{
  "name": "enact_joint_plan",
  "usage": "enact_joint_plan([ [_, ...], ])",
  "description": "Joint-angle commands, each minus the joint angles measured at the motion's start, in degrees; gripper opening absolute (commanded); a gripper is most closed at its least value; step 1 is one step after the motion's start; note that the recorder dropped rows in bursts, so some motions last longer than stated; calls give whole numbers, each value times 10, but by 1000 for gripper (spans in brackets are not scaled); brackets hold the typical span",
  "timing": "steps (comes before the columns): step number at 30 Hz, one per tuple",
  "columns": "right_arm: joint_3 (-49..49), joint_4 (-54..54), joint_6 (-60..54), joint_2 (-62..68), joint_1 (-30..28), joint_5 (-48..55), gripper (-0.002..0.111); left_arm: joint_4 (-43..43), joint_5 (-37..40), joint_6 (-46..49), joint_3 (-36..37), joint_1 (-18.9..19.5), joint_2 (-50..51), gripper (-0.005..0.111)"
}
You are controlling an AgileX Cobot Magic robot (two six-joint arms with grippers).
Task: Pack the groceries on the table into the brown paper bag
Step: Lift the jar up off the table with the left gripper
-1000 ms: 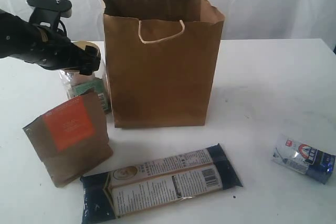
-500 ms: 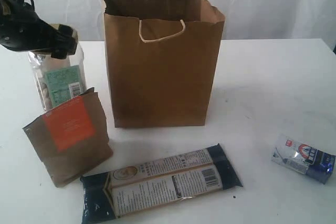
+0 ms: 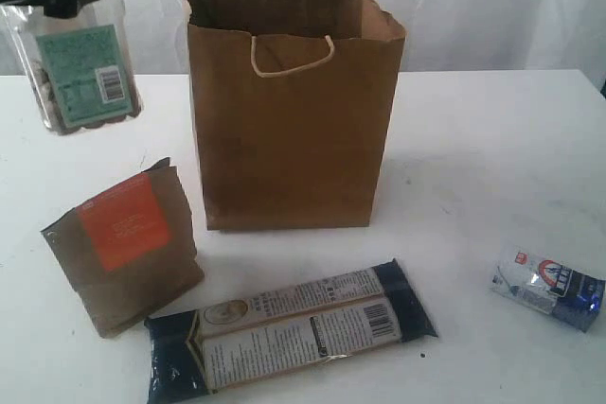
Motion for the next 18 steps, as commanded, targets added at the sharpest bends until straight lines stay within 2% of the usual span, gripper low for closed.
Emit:
enact_joint_plan([
  [1, 3, -5, 2, -4, -2, -4, 0, 21, -49, -2, -16, 0, -33, 0],
  [9, 3, -5, 2, -4, -2, -4, 0, 36, -126, -2, -64, 0, -27, 0],
  [14, 3, -5, 2, -4, -2, -4, 0, 29, -251, -3, -66, 0, -14, 0],
  [18, 3, -5, 2, -4, -2, -4, 0, 4, -283, -3, -65, 0, -5, 0],
])
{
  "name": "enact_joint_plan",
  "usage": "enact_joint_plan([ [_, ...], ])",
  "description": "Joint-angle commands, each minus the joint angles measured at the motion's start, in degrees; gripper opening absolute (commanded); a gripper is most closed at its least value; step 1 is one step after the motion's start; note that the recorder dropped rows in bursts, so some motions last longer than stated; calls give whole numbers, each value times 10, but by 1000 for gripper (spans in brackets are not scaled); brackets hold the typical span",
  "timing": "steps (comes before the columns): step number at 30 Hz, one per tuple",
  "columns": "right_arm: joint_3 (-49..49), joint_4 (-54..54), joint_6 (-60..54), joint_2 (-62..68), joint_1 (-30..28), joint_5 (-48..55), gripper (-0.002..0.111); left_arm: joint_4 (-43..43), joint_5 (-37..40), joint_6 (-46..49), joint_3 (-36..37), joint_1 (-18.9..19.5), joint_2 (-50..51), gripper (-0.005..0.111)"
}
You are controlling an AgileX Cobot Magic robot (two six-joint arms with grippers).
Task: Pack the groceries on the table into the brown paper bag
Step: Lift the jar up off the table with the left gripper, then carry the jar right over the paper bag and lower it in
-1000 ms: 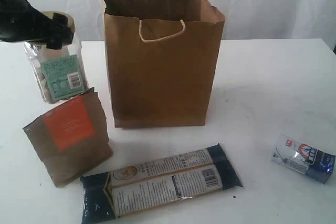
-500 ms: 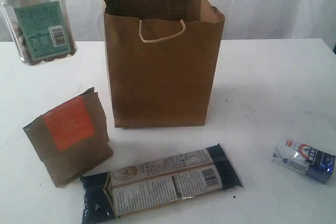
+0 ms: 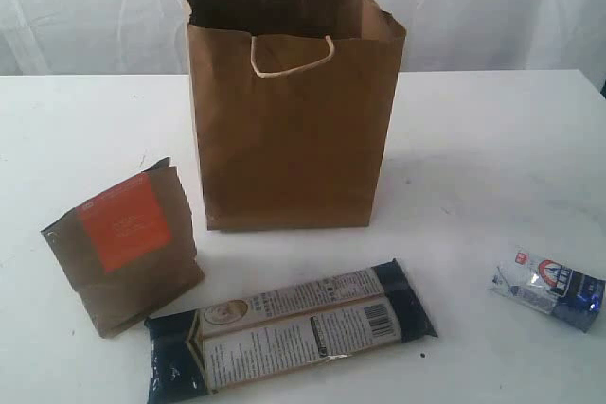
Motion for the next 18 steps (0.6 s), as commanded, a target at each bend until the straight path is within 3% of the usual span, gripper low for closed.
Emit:
enact_joint_plan([
  [1, 3, -5, 2, -4, -2, -4, 0, -17, -79, -4, -6, 0, 4, 0],
  [9, 3, -5, 2, -4, -2, -5, 0, -10, -147, -83, -5, -1, 13, 0],
  [18, 3, -5, 2, -4, -2, -4, 0, 4, -184, -96, -5, -47, 36, 0],
])
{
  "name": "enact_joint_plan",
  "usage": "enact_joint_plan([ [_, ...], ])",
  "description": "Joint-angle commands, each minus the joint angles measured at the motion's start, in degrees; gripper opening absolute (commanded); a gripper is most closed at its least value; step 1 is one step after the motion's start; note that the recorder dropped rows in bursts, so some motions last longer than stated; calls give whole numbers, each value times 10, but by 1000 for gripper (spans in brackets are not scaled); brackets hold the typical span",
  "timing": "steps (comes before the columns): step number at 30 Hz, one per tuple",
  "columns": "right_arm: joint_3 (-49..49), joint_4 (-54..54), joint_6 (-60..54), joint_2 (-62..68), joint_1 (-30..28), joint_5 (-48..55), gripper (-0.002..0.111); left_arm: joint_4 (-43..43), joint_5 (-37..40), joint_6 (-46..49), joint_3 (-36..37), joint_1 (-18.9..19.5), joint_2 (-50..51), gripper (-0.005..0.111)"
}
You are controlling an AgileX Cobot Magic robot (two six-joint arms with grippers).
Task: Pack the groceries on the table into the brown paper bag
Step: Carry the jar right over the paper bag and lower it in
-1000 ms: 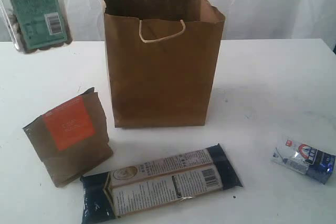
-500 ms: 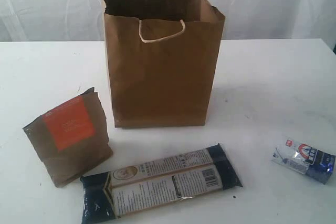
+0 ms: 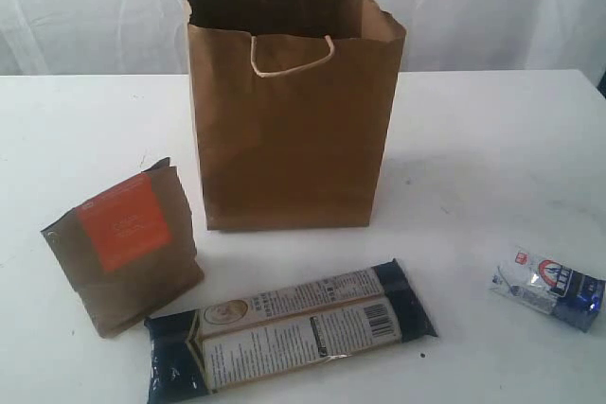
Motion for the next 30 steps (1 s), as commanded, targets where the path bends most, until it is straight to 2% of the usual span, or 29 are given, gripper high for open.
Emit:
enact_joint_plan([
  [1, 3, -5, 1, -4, -2, -4, 0, 3, -55, -7, -5, -22, 9, 0],
  [16, 3, -5, 1, -4, -2, -4, 0, 12, -117, 24, -6, -61, 73, 0],
  [22, 3, -5, 1, -4, -2, -4, 0, 10, -119, 43, -6, -77, 93, 0],
  [30, 3, -5, 1, -4, -2, -4, 0, 2, -120, 89, -23, -81, 123, 0],
])
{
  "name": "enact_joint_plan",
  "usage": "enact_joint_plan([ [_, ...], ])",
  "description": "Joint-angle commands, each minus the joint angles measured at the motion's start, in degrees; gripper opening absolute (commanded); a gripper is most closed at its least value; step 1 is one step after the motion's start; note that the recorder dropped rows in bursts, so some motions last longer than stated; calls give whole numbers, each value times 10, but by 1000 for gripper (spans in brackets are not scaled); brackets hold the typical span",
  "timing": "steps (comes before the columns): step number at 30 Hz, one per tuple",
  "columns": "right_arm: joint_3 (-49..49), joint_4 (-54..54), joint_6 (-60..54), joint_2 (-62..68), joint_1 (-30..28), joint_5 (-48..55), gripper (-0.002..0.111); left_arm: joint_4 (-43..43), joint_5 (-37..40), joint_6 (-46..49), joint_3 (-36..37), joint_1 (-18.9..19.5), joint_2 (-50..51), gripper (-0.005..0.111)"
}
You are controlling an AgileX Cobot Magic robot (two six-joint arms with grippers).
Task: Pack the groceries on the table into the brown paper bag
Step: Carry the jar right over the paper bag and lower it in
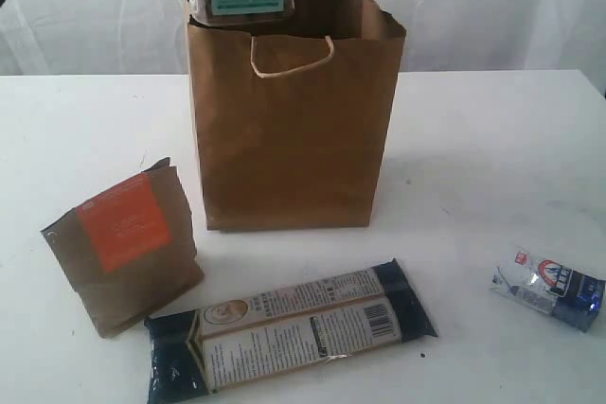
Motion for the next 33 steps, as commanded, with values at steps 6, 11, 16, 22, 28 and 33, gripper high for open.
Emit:
enact_joint_plan([
  [6, 3, -5, 1, -4, -2, -4, 0, 1, -32, 35, -31, -8, 21, 0],
  [11, 3, -5, 1, -4, -2, -4, 0, 0, -32, 35, -31, -8, 37, 0],
  [16, 3, -5, 1, -4, -2, -4, 0, 0, -30, 35, -31, -14, 45, 0],
  [22, 3, -5, 1, -4, -2, -4, 0, 0, -30, 28, -31, -15, 54, 0],
  [28, 3, -5, 1, -4, -2, -4, 0, 0, -13, 24, -30, -21, 57, 0],
  [33, 3, -5, 1, -4, -2, -4, 0, -2, 41, 24, -30, -21, 57, 0],
])
